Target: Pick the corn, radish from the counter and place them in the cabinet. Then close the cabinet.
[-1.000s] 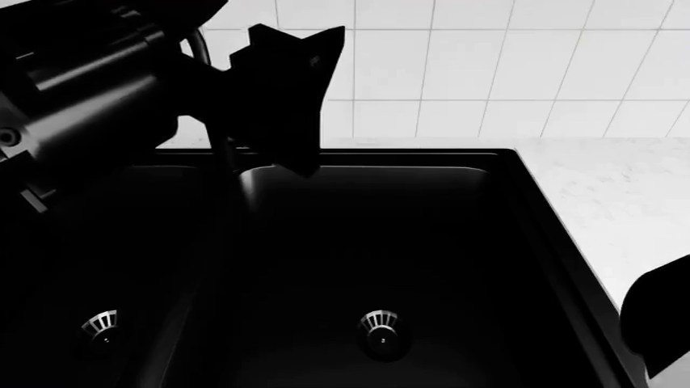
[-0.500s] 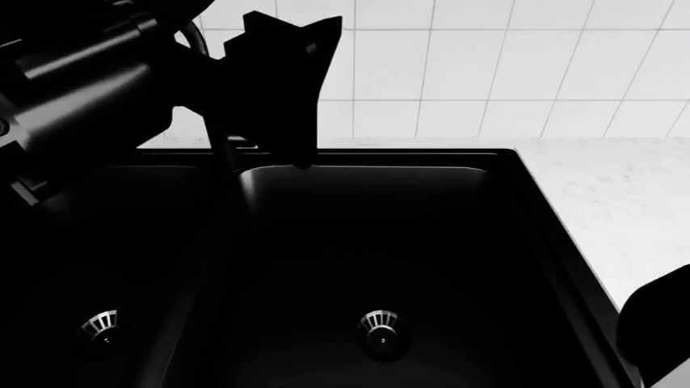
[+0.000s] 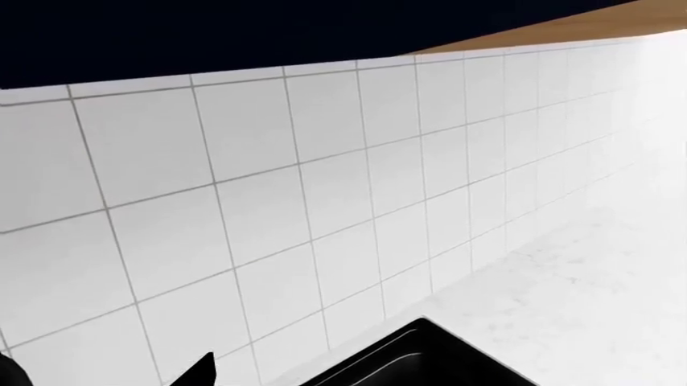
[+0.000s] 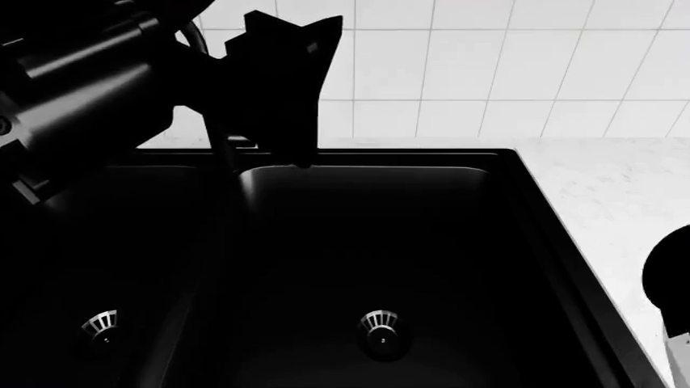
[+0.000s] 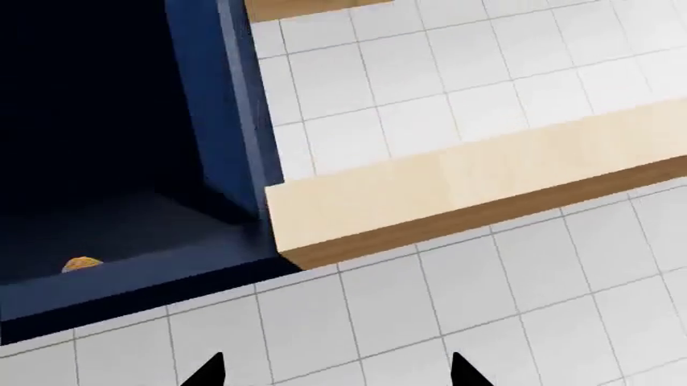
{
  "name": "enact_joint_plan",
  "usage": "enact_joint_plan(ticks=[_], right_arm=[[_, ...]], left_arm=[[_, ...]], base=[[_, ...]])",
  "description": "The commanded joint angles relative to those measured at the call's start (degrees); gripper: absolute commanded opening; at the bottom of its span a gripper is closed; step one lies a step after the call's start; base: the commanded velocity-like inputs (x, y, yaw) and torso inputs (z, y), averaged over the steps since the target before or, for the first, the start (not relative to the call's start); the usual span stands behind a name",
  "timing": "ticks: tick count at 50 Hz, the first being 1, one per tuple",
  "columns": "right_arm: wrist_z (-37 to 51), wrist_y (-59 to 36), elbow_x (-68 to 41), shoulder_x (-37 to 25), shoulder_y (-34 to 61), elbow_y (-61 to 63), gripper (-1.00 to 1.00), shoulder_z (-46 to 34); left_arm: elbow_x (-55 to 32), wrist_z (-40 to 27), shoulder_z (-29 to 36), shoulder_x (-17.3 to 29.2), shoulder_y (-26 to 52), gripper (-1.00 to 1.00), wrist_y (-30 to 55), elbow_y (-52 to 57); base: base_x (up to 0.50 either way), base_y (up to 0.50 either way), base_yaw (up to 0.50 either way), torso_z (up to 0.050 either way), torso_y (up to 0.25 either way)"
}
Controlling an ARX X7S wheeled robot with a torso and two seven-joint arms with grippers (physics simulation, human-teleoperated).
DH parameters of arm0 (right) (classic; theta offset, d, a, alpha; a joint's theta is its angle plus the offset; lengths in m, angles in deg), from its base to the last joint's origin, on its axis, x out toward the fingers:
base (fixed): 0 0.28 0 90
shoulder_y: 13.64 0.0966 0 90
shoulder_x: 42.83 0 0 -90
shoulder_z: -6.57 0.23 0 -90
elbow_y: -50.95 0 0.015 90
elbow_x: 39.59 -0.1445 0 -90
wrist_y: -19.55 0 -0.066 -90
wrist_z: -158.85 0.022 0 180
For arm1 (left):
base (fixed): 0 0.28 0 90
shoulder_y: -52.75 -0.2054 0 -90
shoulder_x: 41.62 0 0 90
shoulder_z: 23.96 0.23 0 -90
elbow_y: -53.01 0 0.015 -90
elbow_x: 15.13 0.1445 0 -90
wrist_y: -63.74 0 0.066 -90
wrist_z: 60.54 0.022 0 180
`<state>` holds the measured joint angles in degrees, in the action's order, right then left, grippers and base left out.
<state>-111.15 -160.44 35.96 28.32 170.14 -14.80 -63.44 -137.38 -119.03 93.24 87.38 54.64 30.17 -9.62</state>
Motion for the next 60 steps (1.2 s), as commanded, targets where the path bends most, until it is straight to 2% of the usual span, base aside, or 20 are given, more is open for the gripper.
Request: enact_joint_plan(ticks=[1,22,23,25,26,27,48,60], right_arm=[[0.0,0.0,5.6,-0.5,8.0,-6.4,1.00,4.0],[0.0,1.6,14.8,-1.0,12.5,-7.1,1.00,5.8],[0.0,7.2,17.2,2.1,14.7,-7.0,1.00,9.9],[0.0,24.3,24.5,12.1,23.6,-4.9,1.00,25.1],[0.0,32.9,26.3,14.3,26.7,-3.9,1.00,29.5],[0.1,35.7,27.1,15.2,28.4,-3.5,1.00,31.2],[2.2,34.1,23.0,17.3,33.1,-5.5,1.00,27.9],[1.7,33.5,20.0,18.1,32.7,-6.0,1.00,21.0]], left_arm=[[-0.4,-0.2,0.4,-0.1,0.8,1.00,-0.1,-0.2],[-0.2,0.0,0.7,0.1,0.7,1.00,-0.5,-0.1],[-0.2,0.0,0.7,0.1,0.8,1.00,-0.5,-0.1],[-0.2,0.1,0.7,0.1,0.8,1.00,-0.5,0.0],[-0.3,0.1,0.7,0.1,0.8,1.00,-0.5,0.0],[-0.3,0.1,0.7,0.2,0.8,1.00,-0.6,0.0],[-0.1,0.4,1.2,0.1,1.2,1.00,-0.7,-0.2],[0.2,0.7,1.3,0.1,1.2,1.00,-0.8,-0.3]], base=[[0.00,0.00,0.00,0.000,0.000],[0.00,0.00,0.00,0.000,0.000],[0.00,0.00,0.00,0.000,0.000],[0.00,0.00,0.00,0.000,0.000],[0.00,0.00,0.00,0.000,0.000],[0.00,0.00,0.00,0.000,0.000],[0.00,0.00,0.00,0.000,0.000],[0.00,0.00,0.00,0.000,0.002]])
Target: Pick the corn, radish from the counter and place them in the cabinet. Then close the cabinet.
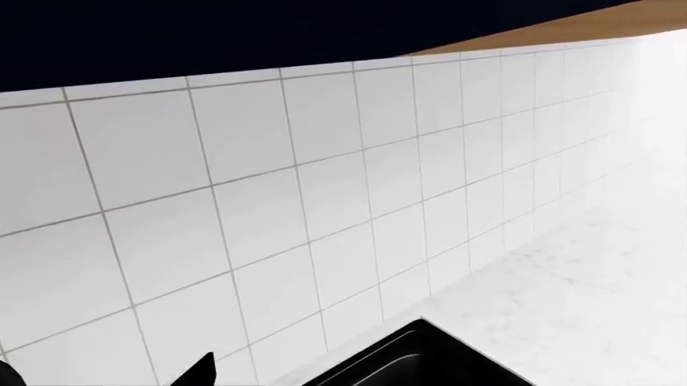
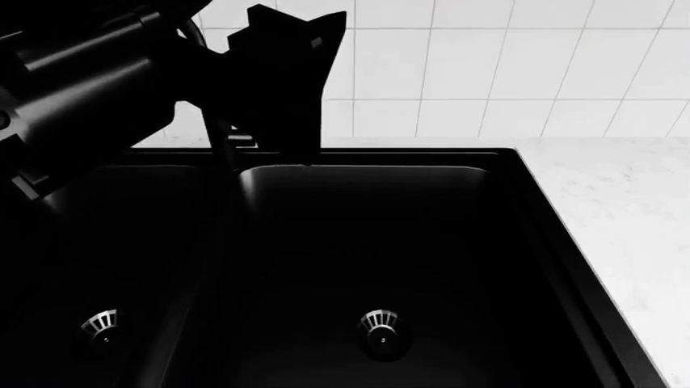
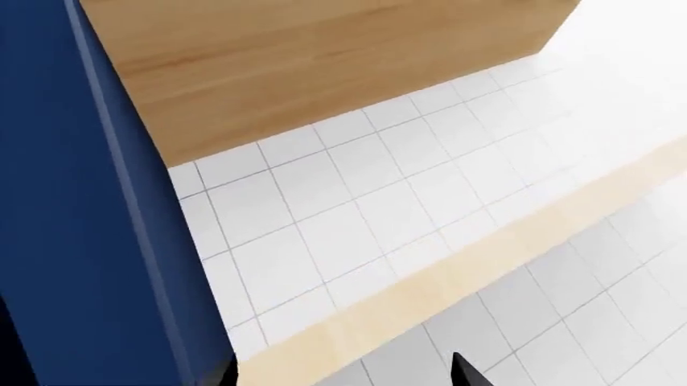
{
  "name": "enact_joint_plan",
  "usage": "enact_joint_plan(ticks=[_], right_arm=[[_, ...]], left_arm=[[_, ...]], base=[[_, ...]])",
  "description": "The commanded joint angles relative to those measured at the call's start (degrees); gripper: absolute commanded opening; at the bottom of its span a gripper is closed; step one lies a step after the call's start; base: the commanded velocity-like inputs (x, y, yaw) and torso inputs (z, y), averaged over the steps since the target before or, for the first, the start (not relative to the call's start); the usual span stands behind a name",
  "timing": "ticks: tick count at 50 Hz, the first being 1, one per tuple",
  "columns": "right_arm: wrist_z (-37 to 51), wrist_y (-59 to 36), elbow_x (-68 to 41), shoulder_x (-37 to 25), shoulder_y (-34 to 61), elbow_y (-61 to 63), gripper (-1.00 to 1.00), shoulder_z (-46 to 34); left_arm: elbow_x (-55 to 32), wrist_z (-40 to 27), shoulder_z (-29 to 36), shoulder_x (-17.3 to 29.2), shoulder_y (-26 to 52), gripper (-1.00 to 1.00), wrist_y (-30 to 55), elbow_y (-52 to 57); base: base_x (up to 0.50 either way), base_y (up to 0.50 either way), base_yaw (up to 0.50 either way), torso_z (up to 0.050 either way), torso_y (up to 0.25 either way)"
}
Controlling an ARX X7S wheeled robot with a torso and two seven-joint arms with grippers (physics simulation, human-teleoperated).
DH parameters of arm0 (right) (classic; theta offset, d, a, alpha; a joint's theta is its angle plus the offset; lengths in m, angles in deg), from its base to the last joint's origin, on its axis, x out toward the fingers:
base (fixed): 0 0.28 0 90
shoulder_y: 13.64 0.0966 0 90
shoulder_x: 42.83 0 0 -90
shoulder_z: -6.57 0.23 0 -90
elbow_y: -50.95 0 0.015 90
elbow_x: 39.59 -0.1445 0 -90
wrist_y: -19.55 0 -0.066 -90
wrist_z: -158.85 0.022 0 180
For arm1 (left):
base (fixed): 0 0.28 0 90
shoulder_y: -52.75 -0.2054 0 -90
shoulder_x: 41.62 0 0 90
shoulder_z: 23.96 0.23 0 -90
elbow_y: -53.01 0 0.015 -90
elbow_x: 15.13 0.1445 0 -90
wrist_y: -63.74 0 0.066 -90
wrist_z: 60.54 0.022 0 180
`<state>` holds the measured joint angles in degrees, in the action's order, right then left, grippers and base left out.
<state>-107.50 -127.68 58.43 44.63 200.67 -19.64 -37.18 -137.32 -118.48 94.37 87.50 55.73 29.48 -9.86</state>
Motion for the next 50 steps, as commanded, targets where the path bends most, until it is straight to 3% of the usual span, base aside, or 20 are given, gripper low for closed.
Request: enact_joint_plan(ticks=[1,12,17,36,50], right_arm=[[-2.2,0.7,-2.7,1.9,1.8,-1.0,1.00,-6.1],[-3.6,-2.1,-9.2,1.8,-1.0,-0.9,1.00,-14.8],[-3.6,-32.1,-21.9,-14.6,-5.9,3.7,1.00,-40.3],[-3.6,-32.7,-30.2,-17.1,-9.4,8.2,1.00,-52.8],[-3.6,-32.7,-34.9,-13.8,-10.0,11.3,1.00,-54.4]], left_arm=[[0.1,0.2,0.2,0.0,0.2,1.00,-0.2,-0.1],[-0.5,-0.5,0.6,-0.1,0.9,1.00,-0.5,-0.2],[-0.6,-0.5,0.7,-0.1,1.2,1.00,-0.5,-0.3],[-0.2,0.2,0.6,0.4,0.9,1.00,-0.7,-0.1],[-0.3,0.1,0.7,0.6,1.0,1.00,-0.9,0.0]], base=[[0.00,0.00,0.00,0.011,0.000],[0.00,0.00,0.00,0.003,0.008],[-0.01,0.00,0.00,0.006,0.013],[-0.01,0.00,-0.01,0.008,0.021],[-0.01,0.01,0.00,0.010,0.022]])
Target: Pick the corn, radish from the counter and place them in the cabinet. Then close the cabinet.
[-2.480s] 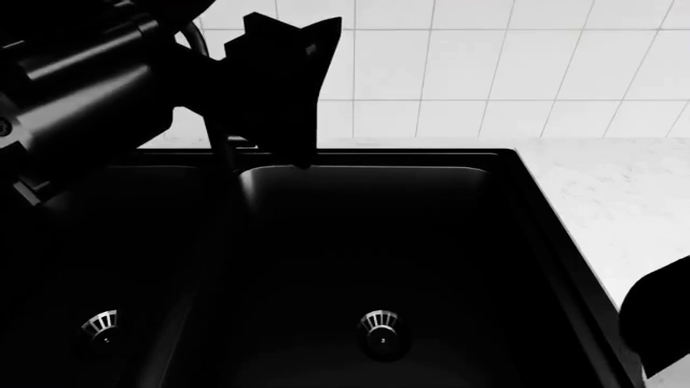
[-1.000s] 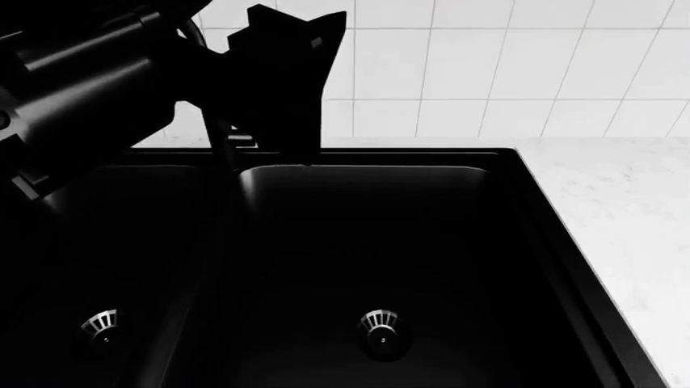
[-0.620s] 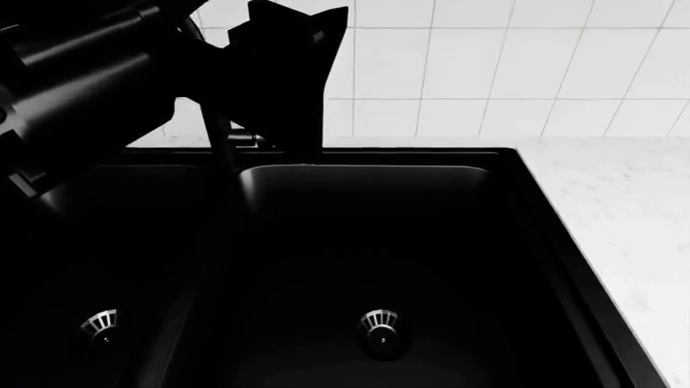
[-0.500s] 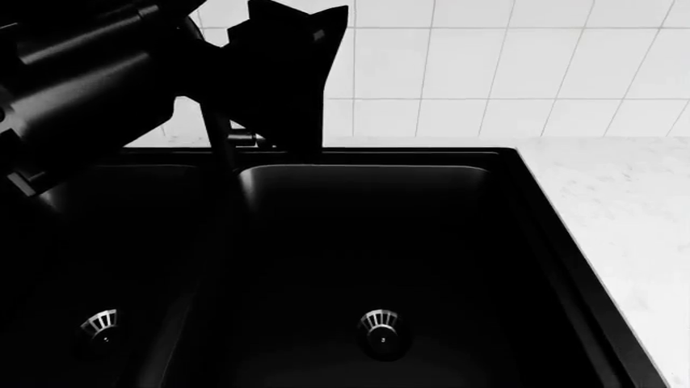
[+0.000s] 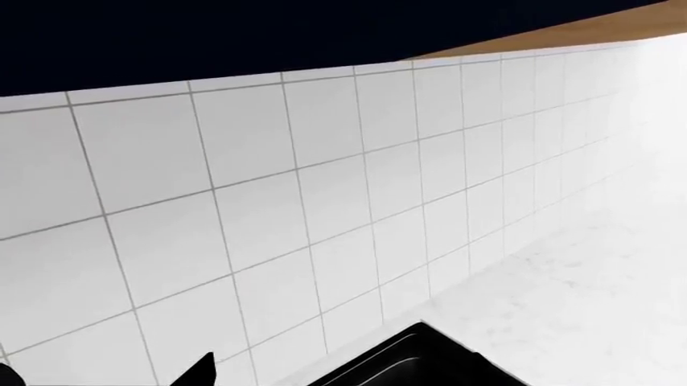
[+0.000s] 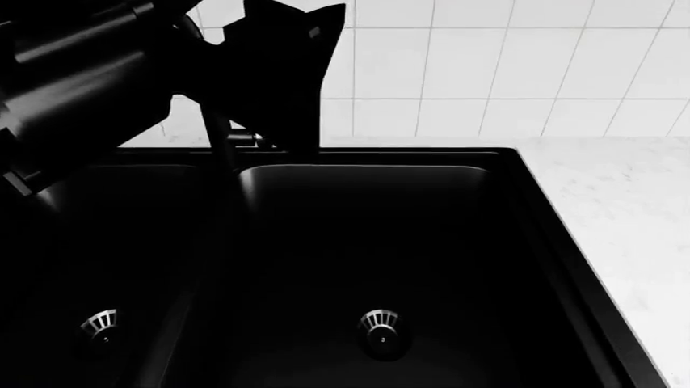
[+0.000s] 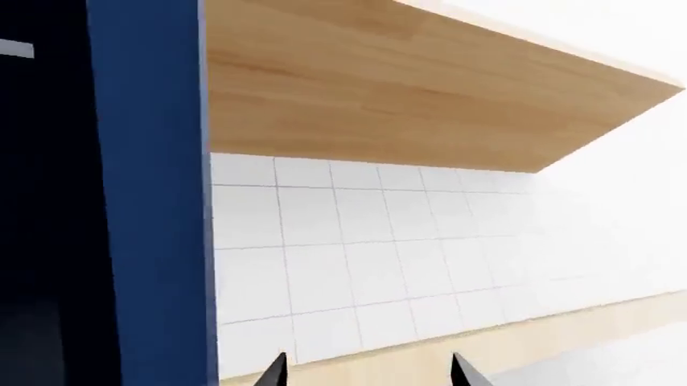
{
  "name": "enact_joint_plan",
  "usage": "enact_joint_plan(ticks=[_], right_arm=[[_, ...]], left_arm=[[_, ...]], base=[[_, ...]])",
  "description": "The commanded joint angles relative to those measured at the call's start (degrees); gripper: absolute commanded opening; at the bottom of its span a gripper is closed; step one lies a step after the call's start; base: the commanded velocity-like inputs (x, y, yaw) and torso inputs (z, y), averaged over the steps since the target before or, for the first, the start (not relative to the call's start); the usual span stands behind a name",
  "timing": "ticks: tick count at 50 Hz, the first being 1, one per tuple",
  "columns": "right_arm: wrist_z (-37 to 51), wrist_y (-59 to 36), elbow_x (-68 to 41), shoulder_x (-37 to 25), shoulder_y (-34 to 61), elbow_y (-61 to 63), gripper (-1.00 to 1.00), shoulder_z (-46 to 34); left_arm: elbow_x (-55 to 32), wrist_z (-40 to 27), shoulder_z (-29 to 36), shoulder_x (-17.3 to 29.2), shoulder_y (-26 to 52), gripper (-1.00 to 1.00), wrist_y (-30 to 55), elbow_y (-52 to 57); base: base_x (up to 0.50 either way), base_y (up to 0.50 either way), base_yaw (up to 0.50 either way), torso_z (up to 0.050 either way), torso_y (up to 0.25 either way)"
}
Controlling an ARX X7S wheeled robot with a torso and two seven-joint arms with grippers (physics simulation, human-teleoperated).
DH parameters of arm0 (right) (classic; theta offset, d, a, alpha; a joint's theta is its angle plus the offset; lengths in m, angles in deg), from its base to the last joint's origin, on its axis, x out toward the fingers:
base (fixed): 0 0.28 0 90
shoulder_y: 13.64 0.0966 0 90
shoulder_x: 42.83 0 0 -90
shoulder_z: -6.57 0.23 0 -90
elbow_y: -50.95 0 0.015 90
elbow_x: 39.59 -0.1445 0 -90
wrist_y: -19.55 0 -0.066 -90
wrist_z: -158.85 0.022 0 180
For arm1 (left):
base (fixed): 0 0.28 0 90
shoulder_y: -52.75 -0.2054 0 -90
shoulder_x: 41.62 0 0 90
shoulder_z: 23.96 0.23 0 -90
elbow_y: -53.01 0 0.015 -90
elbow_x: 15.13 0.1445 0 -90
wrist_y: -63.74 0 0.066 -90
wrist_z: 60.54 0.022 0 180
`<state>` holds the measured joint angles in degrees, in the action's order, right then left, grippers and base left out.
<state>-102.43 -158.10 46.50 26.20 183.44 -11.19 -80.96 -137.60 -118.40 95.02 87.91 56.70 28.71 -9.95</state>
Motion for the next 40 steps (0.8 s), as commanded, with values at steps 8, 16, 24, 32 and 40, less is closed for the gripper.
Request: enact_joint_plan(ticks=[8,16,24,32,40], right_arm=[[-8.7,-2.3,-24.2,5.4,7.2,3.4,1.00,-12.9],[-8.7,-2.3,-24.6,5.2,5.5,3.9,1.00,-15.3],[-8.7,-2.3,-24.6,5.2,5.3,3.9,1.00,-16.6],[-8.7,-2.3,-24.4,5.2,5.4,3.8,1.00,-18.1],[-8.6,-2.3,-24.5,6.1,4.7,3.0,1.00,-21.7]], left_arm=[[-0.3,-0.1,0.4,0.0,0.5,1.00,-0.3,0.0],[-0.2,0.0,0.4,0.3,0.4,1.00,-0.4,0.0],[-0.3,0.0,0.4,0.4,0.4,1.00,-0.5,0.1],[-0.3,0.1,0.5,0.4,0.6,1.00,-0.6,0.1],[-0.2,0.2,0.5,0.5,0.5,1.00,-0.7,0.1]], base=[[0.00,0.01,0.00,0.012,0.025],[-0.01,0.01,0.00,0.010,0.024],[0.00,0.01,0.01,0.008,0.018],[0.00,0.01,0.01,0.008,0.017],[0.00,0.01,0.01,0.008,0.017]])
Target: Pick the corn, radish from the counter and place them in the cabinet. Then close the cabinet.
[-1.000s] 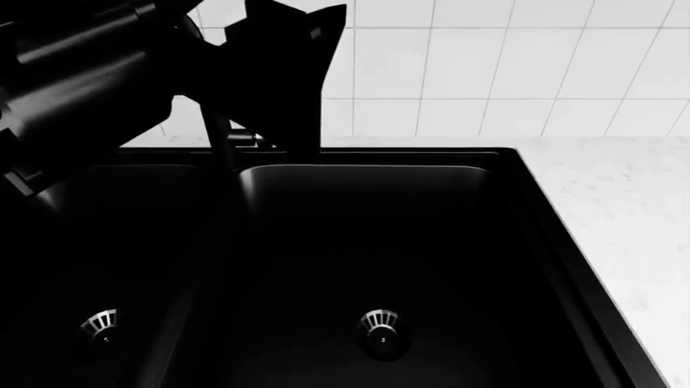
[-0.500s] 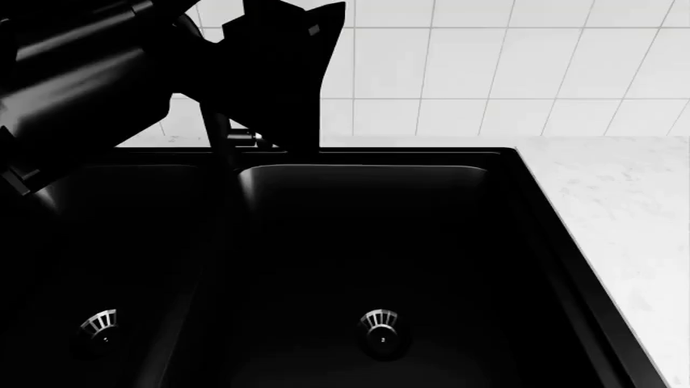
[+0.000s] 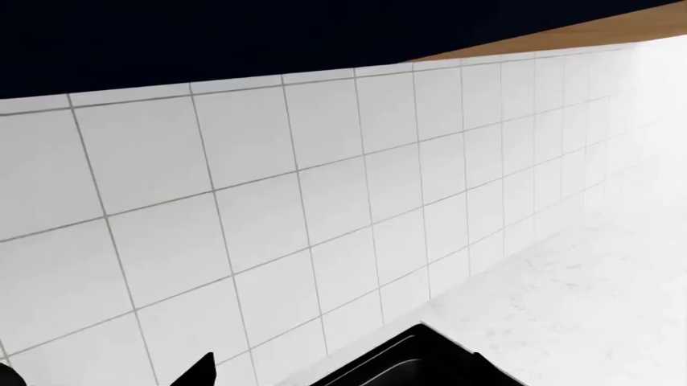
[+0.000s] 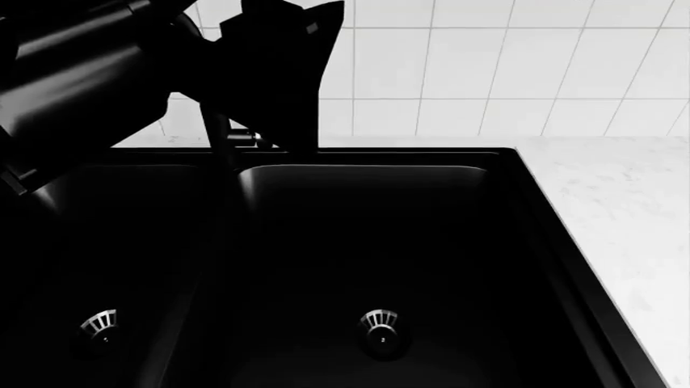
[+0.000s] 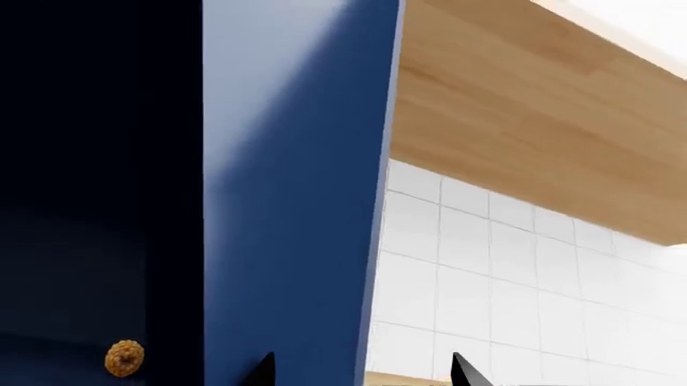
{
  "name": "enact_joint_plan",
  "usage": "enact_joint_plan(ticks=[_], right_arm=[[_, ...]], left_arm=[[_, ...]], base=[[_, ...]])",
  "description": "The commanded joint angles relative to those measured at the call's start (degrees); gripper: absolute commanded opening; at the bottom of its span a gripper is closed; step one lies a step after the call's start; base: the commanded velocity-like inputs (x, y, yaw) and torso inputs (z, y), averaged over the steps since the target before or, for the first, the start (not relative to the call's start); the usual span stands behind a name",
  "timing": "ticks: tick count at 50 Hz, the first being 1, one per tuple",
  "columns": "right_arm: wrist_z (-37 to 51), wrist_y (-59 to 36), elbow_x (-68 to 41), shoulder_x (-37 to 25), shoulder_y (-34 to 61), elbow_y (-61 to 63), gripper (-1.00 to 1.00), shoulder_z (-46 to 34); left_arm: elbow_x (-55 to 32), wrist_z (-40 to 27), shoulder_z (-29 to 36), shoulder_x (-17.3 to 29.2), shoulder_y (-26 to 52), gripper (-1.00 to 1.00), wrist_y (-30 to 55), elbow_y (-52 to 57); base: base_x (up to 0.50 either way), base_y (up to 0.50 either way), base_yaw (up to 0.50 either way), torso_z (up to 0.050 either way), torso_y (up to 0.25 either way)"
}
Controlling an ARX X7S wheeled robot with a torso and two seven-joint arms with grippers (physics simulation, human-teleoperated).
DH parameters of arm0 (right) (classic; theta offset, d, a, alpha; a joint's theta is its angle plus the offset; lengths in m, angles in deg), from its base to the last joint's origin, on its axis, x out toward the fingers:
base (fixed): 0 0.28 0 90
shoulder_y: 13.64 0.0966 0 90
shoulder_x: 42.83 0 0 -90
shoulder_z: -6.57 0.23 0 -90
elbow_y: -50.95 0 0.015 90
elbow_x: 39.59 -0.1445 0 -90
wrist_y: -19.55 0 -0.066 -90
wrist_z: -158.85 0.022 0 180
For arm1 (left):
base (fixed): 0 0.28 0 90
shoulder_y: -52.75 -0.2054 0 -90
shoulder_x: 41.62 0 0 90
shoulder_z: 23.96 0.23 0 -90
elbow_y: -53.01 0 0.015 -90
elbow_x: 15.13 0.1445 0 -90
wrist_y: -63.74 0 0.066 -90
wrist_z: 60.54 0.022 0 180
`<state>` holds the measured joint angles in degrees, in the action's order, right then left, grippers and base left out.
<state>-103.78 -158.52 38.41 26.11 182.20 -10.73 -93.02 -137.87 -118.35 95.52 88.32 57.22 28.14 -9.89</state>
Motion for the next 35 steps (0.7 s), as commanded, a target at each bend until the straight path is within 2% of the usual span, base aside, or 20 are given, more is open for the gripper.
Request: enact_joint_plan(ticks=[1,15,27,35], right_arm=[[-7.2,-1.8,-16.6,6.4,5.7,2.5,1.00,-10.1],[-5.6,0.4,-19.1,7.5,2.7,2.3,1.00,-14.8],[-4.9,1.4,-23.4,8.7,2.9,2.7,1.00,-15.7],[-6.7,-1.6,-22.8,7.0,1.5,4.6,1.00,-20.6]], left_arm=[[0.2,0.2,0.0,0.2,0.0,1.00,-0.2,0.0],[0.9,0.9,0.0,0.3,-0.1,1.00,-0.2,-0.2],[1.1,1.2,0.3,0.3,0.2,1.00,-0.3,-0.3],[0.0,0.4,0.5,0.4,1.0,1.00,-0.6,-0.2]], base=[[0.00,0.01,0.01,0.013,0.016],[0.00,0.01,0.01,0.005,0.012],[0.00,0.01,0.01,0.004,0.009],[0.00,0.01,0.01,0.001,0.007]])
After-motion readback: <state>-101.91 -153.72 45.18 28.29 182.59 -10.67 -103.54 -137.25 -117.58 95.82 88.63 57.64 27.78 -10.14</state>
